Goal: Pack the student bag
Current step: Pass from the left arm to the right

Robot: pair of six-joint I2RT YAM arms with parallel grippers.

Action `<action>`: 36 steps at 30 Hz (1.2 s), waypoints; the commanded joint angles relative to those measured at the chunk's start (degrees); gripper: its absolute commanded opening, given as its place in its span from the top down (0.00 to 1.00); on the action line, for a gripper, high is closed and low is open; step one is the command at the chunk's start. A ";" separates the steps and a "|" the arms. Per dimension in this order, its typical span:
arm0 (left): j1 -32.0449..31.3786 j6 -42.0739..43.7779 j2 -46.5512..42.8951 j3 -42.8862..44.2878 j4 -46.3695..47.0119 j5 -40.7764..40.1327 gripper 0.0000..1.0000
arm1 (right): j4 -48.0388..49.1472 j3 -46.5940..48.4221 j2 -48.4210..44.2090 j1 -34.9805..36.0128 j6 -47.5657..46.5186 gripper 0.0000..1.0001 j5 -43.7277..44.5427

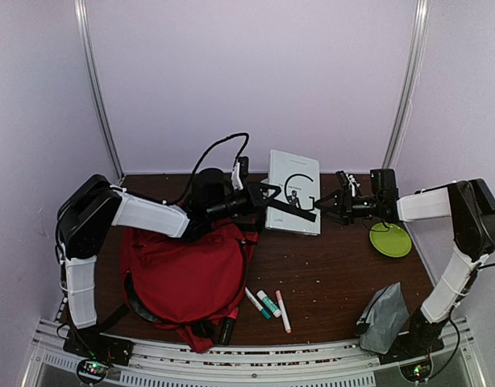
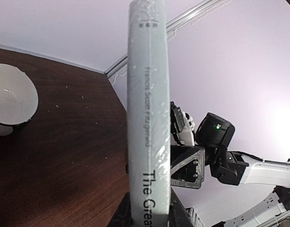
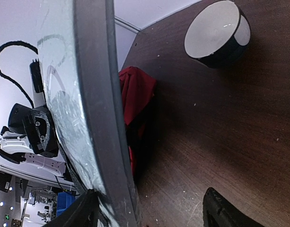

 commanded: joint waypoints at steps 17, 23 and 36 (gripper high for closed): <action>0.23 -6.93 1.19 0.20 21.11 0.22 0.87 | 44.74 -5.18 4.98 2.46 31.39 0.61 -9.75; 0.53 -5.97 0.67 -1.08 16.54 0.00 0.62 | 46.05 -5.14 3.29 2.46 31.78 0.76 -9.30; 2.23 16.33 -12.94 -1.45 -16.15 -6.25 0.34 | 14.44 0.16 -7.72 -0.17 7.75 0.90 -4.77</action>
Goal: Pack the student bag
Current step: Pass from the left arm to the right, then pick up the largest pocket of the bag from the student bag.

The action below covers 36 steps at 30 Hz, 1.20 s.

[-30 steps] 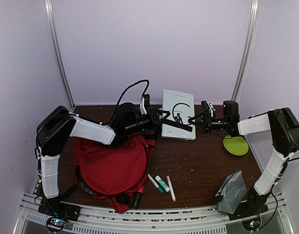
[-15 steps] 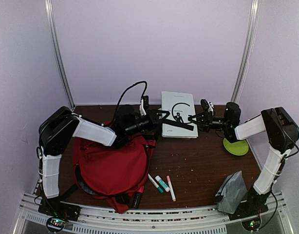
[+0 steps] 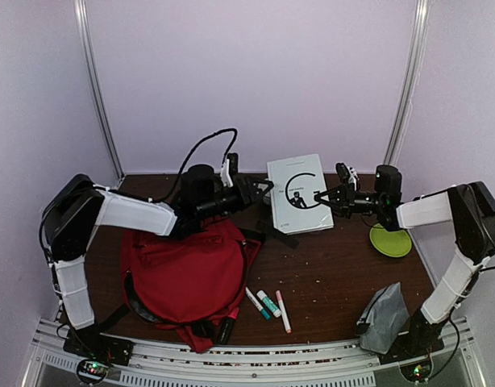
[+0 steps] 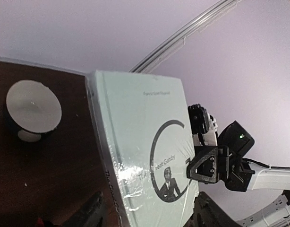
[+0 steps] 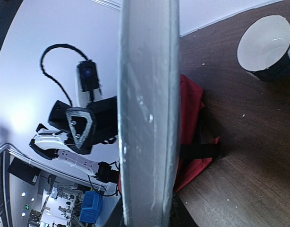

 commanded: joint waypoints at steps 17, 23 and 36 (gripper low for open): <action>-21.00 53.00 -34.46 2.07 -77.93 -26.13 0.35 | -53.55 13.48 -26.74 -2.04 -44.94 0.90 12.13; -33.40 48.21 -35.81 -0.44 -89.95 -27.47 0.40 | -56.50 9.73 -29.20 -1.76 -51.22 0.95 11.65; -44.81 36.37 -22.55 -0.08 -98.55 -37.22 0.41 | -52.05 5.12 -30.57 -1.67 -52.70 0.96 11.34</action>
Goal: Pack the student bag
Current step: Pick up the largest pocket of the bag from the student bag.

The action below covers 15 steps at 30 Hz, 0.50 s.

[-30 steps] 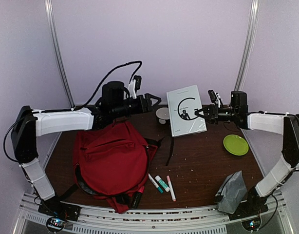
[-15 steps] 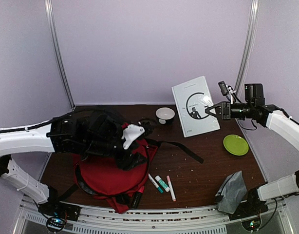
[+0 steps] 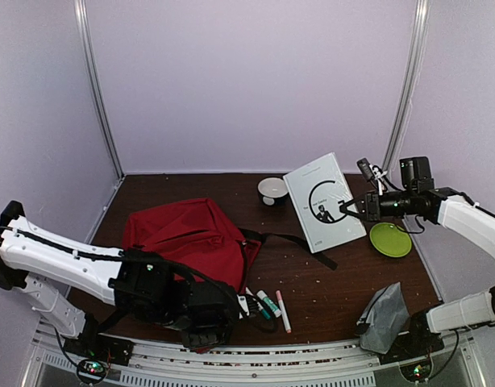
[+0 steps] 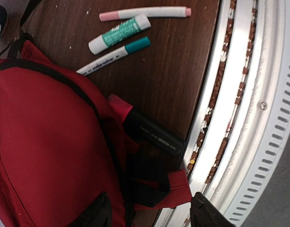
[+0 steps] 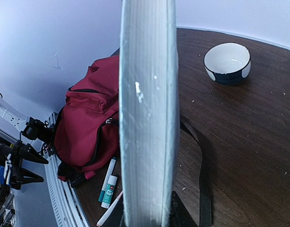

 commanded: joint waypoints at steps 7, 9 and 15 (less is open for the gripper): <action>-0.22 -5.59 8.49 -1.44 -6.24 -7.52 0.41 | 6.91 0.34 -3.06 0.46 -1.19 0.96 -1.81; 0.20 -5.91 9.27 -1.95 -6.18 -7.82 0.42 | 6.72 0.28 -3.14 0.45 -1.28 0.96 -1.93; 2.45 -7.53 8.28 -2.88 -6.62 -10.57 0.49 | 7.40 -0.22 -3.47 0.45 -1.22 0.95 -3.12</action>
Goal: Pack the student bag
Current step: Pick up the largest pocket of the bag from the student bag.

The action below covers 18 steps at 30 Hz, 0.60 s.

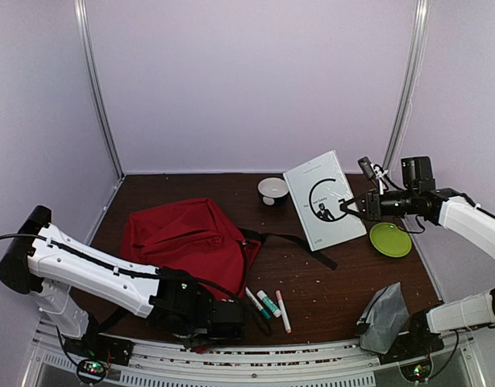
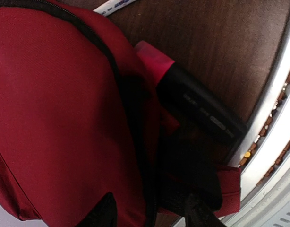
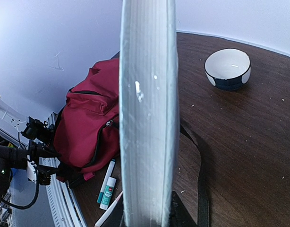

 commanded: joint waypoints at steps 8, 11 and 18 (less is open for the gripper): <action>3.30 0.11 -1.76 -3.76 1.68 -1.32 0.51 | 5.91 0.97 -1.07 0.45 -0.48 0.95 -2.99; 3.77 0.72 -1.16 -3.81 1.65 -1.36 0.57 | 5.70 1.26 -0.56 0.45 -0.34 0.95 -3.07; 5.63 0.91 -4.17 -0.93 -0.33 -3.26 0.88 | 5.15 0.92 -1.72 0.81 -1.17 0.95 -2.11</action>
